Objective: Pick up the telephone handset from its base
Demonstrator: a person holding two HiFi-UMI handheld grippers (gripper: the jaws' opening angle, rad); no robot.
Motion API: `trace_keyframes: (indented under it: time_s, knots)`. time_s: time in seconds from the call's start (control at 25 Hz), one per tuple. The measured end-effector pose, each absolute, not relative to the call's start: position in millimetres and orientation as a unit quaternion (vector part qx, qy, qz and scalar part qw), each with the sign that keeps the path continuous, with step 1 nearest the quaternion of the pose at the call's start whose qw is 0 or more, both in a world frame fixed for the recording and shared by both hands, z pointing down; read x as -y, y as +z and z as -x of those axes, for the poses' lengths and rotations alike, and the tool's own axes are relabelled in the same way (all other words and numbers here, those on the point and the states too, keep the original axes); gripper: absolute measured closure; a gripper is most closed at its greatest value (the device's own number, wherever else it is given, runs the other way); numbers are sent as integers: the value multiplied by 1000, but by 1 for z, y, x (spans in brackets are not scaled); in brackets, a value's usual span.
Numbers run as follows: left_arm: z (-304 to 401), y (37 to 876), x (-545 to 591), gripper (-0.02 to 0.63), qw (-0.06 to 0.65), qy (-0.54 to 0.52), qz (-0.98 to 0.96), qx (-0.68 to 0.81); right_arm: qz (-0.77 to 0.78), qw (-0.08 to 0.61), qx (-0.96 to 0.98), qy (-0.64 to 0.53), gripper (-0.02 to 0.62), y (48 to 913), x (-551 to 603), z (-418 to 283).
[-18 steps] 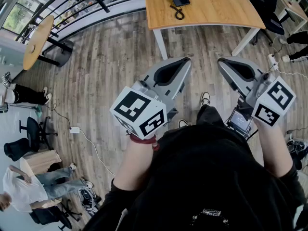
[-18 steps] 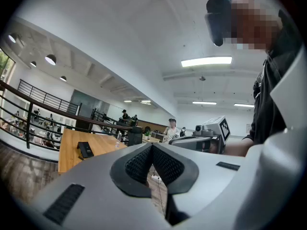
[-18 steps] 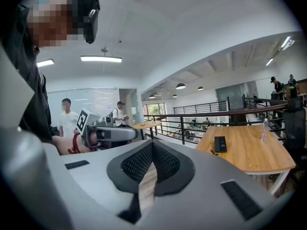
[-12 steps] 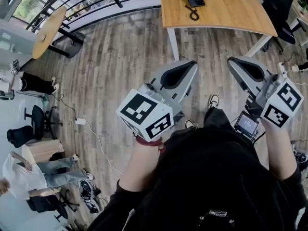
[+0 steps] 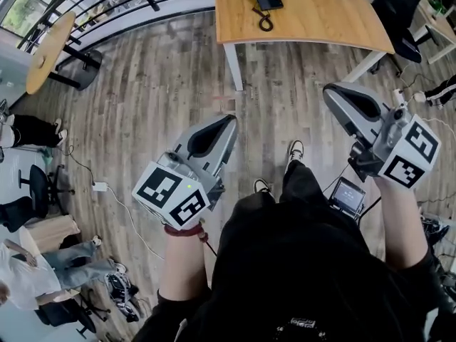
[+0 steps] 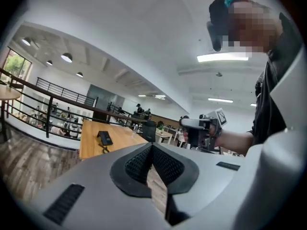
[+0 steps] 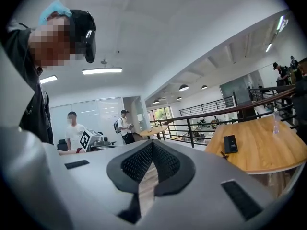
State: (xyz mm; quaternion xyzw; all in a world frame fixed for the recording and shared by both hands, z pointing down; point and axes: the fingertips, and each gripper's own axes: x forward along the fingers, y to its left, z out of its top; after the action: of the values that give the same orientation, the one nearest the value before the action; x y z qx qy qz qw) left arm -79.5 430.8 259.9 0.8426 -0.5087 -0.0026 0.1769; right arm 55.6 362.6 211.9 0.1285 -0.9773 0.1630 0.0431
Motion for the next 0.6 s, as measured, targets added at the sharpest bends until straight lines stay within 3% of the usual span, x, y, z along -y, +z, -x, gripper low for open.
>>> trace_keyframes:
  time_s: [0.24, 0.6]
  knots:
    - [53, 236, -377, 600, 179, -42, -862, 471, -155, 39, 970, 181, 580, 211, -337, -87]
    - [-10, 219, -280, 601, 143, -16, -895, 423, -209, 43, 961, 178, 580, 218, -272, -129]
